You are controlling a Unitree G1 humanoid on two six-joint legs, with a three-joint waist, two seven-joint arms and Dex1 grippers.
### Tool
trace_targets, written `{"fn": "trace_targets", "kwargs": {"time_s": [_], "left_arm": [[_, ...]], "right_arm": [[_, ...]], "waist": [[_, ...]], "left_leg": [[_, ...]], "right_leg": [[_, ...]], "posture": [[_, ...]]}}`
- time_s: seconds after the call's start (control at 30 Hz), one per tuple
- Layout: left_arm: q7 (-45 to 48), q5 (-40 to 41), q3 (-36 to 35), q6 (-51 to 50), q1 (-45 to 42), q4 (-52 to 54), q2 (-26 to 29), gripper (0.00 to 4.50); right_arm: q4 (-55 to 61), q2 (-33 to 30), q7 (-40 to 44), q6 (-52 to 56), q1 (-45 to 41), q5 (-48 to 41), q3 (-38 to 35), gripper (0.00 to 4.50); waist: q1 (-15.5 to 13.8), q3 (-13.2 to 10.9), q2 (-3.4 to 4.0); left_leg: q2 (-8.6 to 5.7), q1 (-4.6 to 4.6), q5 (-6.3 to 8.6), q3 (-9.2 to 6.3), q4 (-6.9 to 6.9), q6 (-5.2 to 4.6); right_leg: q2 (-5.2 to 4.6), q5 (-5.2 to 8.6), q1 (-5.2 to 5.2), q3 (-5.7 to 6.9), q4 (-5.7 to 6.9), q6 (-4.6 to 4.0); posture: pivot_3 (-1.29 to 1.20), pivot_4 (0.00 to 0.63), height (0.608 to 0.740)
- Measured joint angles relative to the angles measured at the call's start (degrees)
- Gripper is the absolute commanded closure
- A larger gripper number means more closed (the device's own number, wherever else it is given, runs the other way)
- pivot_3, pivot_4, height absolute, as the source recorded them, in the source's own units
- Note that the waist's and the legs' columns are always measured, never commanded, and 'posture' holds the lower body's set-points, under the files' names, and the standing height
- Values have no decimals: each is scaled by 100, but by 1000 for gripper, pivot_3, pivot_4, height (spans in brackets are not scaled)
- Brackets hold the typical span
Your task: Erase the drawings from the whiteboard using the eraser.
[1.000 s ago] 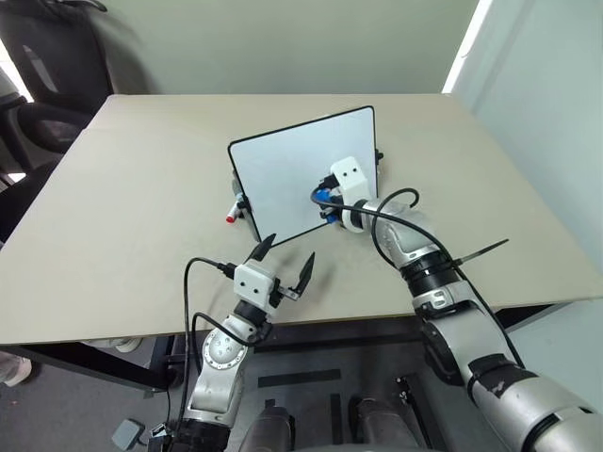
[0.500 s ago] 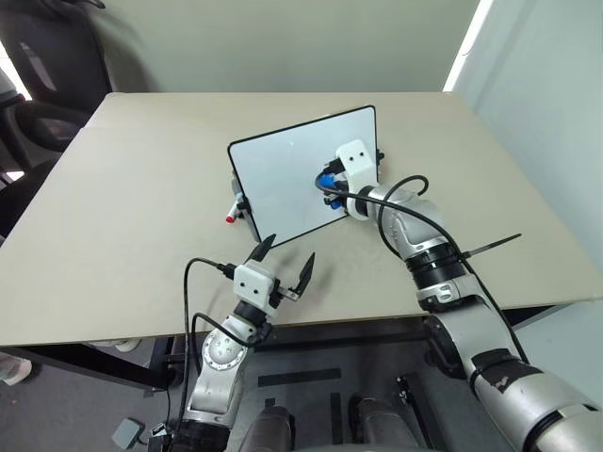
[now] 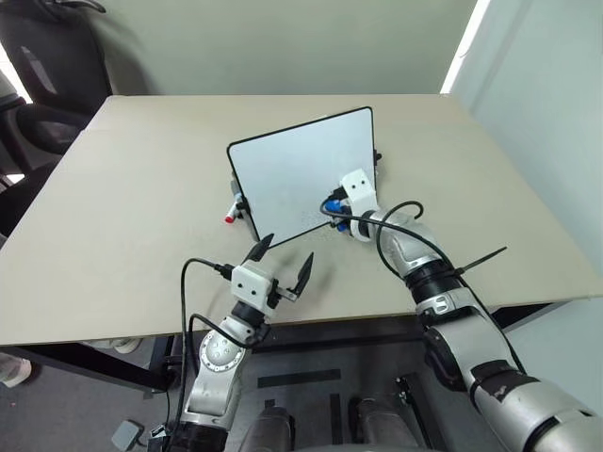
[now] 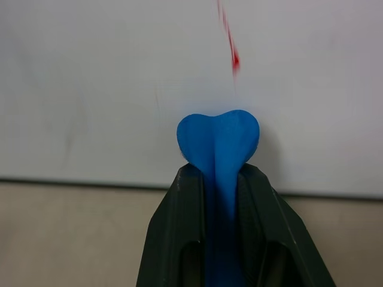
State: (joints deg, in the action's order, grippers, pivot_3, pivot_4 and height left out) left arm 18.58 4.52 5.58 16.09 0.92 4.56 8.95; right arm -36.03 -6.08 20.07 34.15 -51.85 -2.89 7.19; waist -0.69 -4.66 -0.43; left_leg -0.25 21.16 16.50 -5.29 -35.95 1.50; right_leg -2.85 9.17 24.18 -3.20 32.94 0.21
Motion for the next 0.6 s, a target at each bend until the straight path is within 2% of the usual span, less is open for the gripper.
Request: {"fn": "trace_targets", "kwargs": {"time_s": [0.27, 0.43, 0.6], "left_arm": [[11, 3, -10, -28, -13, -1, 40, 0], [12, 3, -10, -32, -40, -1, 44, 0], [6, 3, -18, -33, -57, -1, 50, 0]], "right_arm": [[119, -6, 13, 27, -175, -33, -90, 4108], [681, 25, 21, 117, -645, -106, -214, 4108], [837, 79, 27, 206, -713, -136, -213, 4108]], "waist": [[11, -1, 1], [8, 1, -2], [-11, 1, -2]], "left_leg": [[2, 1, -1, 1, 0, 2], [8, 1, 13, -2, 3, 1], [7, 0, 23, -1, 1, -11]], "right_leg": [[6, -2, 11, 0, -5, -1], [13, -1, 13, 4, -6, -2], [13, 3, 11, 5, -9, -9]], "posture": [[0, 150, 740], [0, 150, 740], [0, 150, 740]]}}
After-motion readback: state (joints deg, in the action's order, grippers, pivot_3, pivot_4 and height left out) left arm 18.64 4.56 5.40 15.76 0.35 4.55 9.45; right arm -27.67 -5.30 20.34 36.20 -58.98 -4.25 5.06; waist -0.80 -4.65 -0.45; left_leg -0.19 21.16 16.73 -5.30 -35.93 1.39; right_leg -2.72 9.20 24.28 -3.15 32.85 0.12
